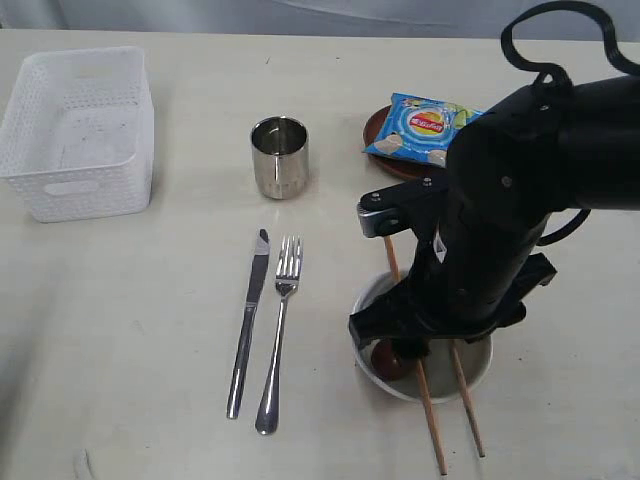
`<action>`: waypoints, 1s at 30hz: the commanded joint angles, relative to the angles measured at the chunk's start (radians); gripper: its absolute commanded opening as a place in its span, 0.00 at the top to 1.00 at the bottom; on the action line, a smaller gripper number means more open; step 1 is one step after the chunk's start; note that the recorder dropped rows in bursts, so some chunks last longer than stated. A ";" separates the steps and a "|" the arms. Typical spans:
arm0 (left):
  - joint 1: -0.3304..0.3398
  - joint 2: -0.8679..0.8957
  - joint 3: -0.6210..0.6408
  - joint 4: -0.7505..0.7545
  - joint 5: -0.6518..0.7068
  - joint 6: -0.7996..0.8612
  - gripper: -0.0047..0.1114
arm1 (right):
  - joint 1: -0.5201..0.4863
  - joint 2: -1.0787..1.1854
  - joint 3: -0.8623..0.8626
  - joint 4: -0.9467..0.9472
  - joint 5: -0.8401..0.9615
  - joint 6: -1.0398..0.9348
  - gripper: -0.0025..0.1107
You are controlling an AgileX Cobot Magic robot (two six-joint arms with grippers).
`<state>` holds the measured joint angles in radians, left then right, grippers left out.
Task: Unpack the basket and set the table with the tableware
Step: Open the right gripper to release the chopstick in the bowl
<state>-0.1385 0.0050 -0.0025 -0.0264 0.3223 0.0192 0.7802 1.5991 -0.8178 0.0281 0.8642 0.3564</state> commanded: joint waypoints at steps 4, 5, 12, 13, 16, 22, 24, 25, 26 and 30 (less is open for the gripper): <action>-0.008 -0.005 0.002 -0.005 -0.002 0.000 0.96 | 0.000 0.000 0.004 -0.003 -0.002 0.002 0.58; -0.008 -0.005 0.002 -0.005 -0.002 0.000 0.96 | 0.000 0.000 0.004 -0.003 -0.002 0.002 0.60; -0.008 -0.005 0.002 -0.005 -0.002 0.000 0.96 | 0.000 0.000 0.004 -0.003 0.004 0.002 0.74; -0.008 -0.005 0.002 -0.005 -0.002 -0.002 0.96 | 0.000 0.000 0.004 -0.003 0.004 0.002 0.74; -0.008 -0.005 0.002 -0.005 -0.002 -0.002 0.96 | 0.000 0.000 0.004 -0.003 0.004 0.007 0.74; -0.008 -0.005 0.002 -0.005 -0.002 -0.002 0.96 | 0.000 0.000 0.004 -0.007 0.004 0.009 0.70; -0.008 -0.005 0.002 -0.005 -0.002 -0.002 0.96 | 0.000 0.000 0.004 -0.007 0.004 0.009 0.63; -0.008 -0.005 0.002 -0.005 -0.002 -0.002 0.96 | 0.000 0.000 0.004 -0.007 0.004 0.009 0.59; -0.008 -0.005 0.002 -0.005 -0.002 -0.002 0.96 | 0.000 0.000 0.004 -0.011 0.004 0.009 0.55; -0.008 -0.005 0.002 -0.005 -0.002 -0.002 0.96 | 0.000 0.000 0.004 -0.011 0.004 0.010 0.50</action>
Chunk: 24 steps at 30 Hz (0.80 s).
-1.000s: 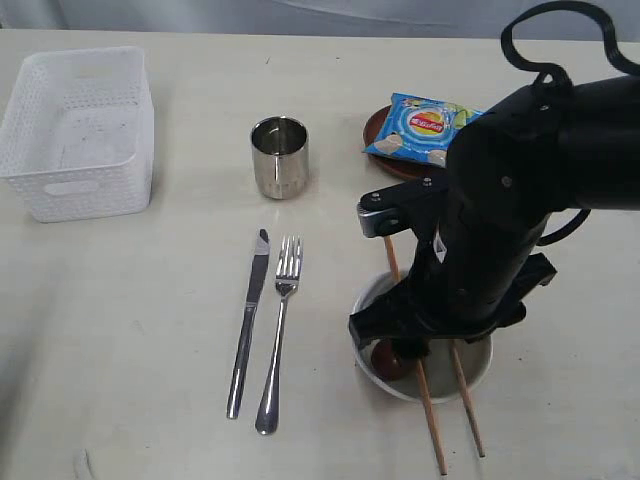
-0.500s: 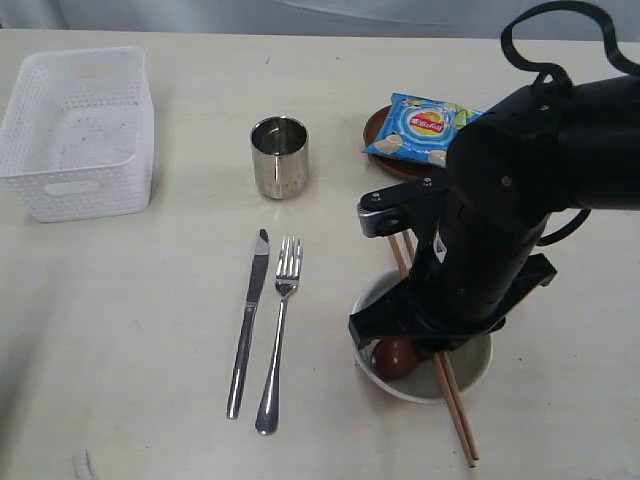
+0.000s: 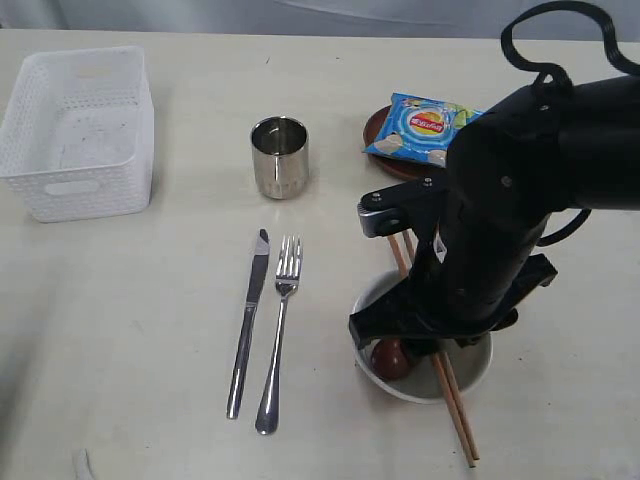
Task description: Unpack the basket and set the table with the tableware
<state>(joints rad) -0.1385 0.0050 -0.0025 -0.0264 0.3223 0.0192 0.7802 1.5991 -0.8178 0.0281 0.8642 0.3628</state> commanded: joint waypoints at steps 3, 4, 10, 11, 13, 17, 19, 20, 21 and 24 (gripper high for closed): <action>-0.008 -0.005 0.002 -0.005 -0.002 -0.002 0.96 | 0.000 0.000 0.004 -0.011 0.004 0.004 0.50; -0.008 -0.005 0.002 -0.005 -0.002 -0.002 0.96 | 0.000 0.000 0.004 -0.011 0.004 0.004 0.50; -0.008 -0.005 0.002 -0.005 -0.002 -0.002 0.96 | 0.000 -0.038 -0.020 -0.016 0.014 -0.008 0.51; -0.008 -0.005 0.002 -0.005 -0.002 -0.002 0.96 | 0.000 -0.048 -0.033 -0.018 0.023 -0.012 0.51; -0.008 -0.005 0.002 -0.005 -0.002 -0.002 0.96 | 0.000 -0.084 -0.078 -0.028 0.048 -0.011 0.51; -0.008 -0.005 0.002 -0.005 -0.002 -0.002 0.96 | 0.000 -0.161 -0.179 -0.072 0.139 -0.011 0.51; -0.008 -0.005 0.002 -0.005 -0.002 -0.002 0.96 | 0.000 -0.225 -0.225 -0.099 0.197 -0.011 0.60; -0.008 -0.005 0.002 -0.005 -0.002 -0.002 0.96 | 0.000 -0.244 -0.231 -0.105 0.205 -0.011 0.66; -0.008 -0.005 0.002 -0.005 -0.002 -0.002 0.96 | 0.000 -0.280 -0.233 -0.108 0.210 -0.011 0.77; -0.008 -0.005 0.002 -0.005 -0.002 -0.002 0.96 | 0.000 -0.367 -0.233 -0.113 0.210 -0.029 0.98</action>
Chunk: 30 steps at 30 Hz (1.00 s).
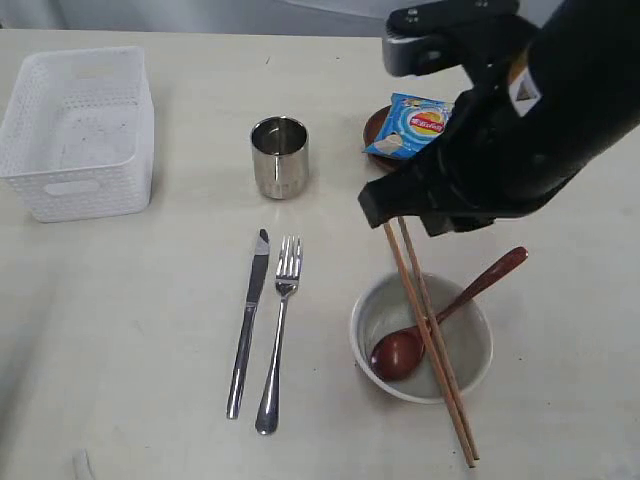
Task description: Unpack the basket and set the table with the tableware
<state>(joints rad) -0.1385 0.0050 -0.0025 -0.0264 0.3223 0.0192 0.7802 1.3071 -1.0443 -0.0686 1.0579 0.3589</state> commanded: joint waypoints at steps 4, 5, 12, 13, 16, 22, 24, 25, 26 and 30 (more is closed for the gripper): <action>-0.008 -0.005 0.002 -0.005 -0.002 -0.002 0.96 | 0.000 -0.179 -0.007 -0.025 0.012 -0.027 0.98; -0.008 -0.005 0.002 -0.005 -0.002 -0.002 0.96 | 0.000 -0.202 -0.007 -0.030 0.007 -0.033 0.98; -0.008 -0.005 0.002 -0.005 -0.002 -0.002 0.96 | 0.000 -0.356 -0.007 -0.048 -0.002 -0.069 0.98; -0.008 -0.005 0.002 -0.005 -0.002 -0.002 0.96 | 0.000 -0.374 -0.007 -0.058 -0.002 -0.069 0.98; -0.008 -0.005 0.002 -0.005 -0.002 -0.002 0.96 | 0.000 -0.436 -0.007 -0.080 -0.002 -0.069 0.98; -0.008 -0.005 0.002 -0.005 -0.002 -0.002 0.96 | 0.000 -0.547 -0.007 -0.095 -0.002 -0.069 0.98; -0.008 -0.005 0.002 -0.005 -0.002 -0.002 0.96 | 0.000 -0.578 -0.007 -0.095 -0.002 -0.069 0.98; -0.008 -0.005 0.002 -0.005 -0.002 -0.002 0.96 | 0.000 -0.589 -0.007 -0.095 -0.002 -0.069 0.98; -0.008 -0.005 0.002 -0.005 -0.002 -0.002 0.96 | 0.000 -0.604 -0.007 -0.095 -0.002 -0.069 0.98; -0.008 -0.005 0.002 -0.005 -0.002 -0.002 0.96 | 0.000 -0.651 -0.007 -0.095 -0.002 -0.069 0.98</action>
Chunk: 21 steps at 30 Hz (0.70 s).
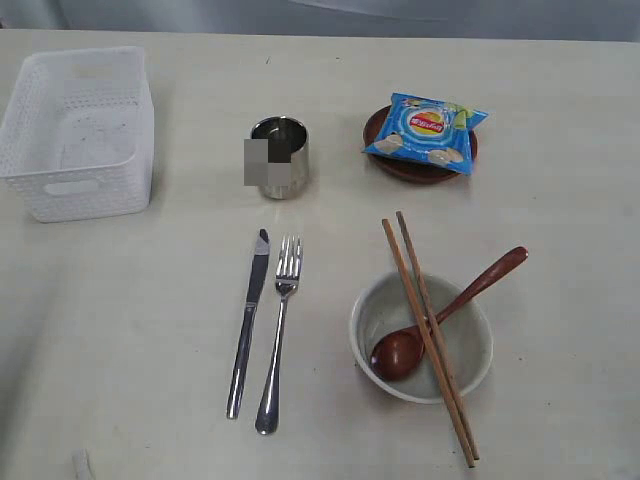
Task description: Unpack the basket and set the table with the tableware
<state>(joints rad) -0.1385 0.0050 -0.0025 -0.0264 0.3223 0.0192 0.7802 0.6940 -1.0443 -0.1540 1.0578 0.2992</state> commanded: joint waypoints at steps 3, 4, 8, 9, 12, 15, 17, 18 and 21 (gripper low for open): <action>-0.008 -0.005 0.002 -0.005 -0.002 -0.002 0.96 | 0.000 -0.067 -0.007 -0.010 -0.002 -0.009 0.98; -0.008 -0.005 0.002 -0.005 -0.002 -0.002 0.96 | 0.000 -0.075 -0.007 -0.010 -0.002 -0.009 0.98; -0.008 -0.005 0.002 -0.005 -0.002 -0.002 0.96 | 0.000 -0.099 -0.007 -0.010 -0.002 -0.009 0.98; -0.008 -0.005 0.002 -0.005 -0.002 -0.002 0.96 | 0.000 -0.103 -0.007 -0.010 -0.002 -0.009 0.98; -0.008 -0.005 0.002 -0.005 -0.002 -0.002 0.96 | 0.000 -0.111 0.001 -0.010 -0.011 -0.009 0.98; -0.008 -0.005 0.002 -0.005 -0.002 -0.002 0.96 | 0.000 -0.137 0.026 -0.010 -0.013 -0.009 0.98; -0.008 -0.005 0.002 -0.005 -0.002 -0.002 0.96 | 0.000 -0.160 0.052 -0.010 -0.021 -0.009 0.98; -0.008 -0.005 0.002 -0.005 -0.002 -0.002 0.96 | 0.000 -0.183 0.074 -0.010 -0.034 -0.009 0.98; -0.008 -0.005 0.002 -0.005 -0.002 -0.002 0.96 | 0.000 -0.248 0.130 -0.010 -0.047 0.006 0.98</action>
<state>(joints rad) -0.1385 0.0050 -0.0025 -0.0264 0.3223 0.0192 0.7802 0.4959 -0.9551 -0.1540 1.0288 0.2992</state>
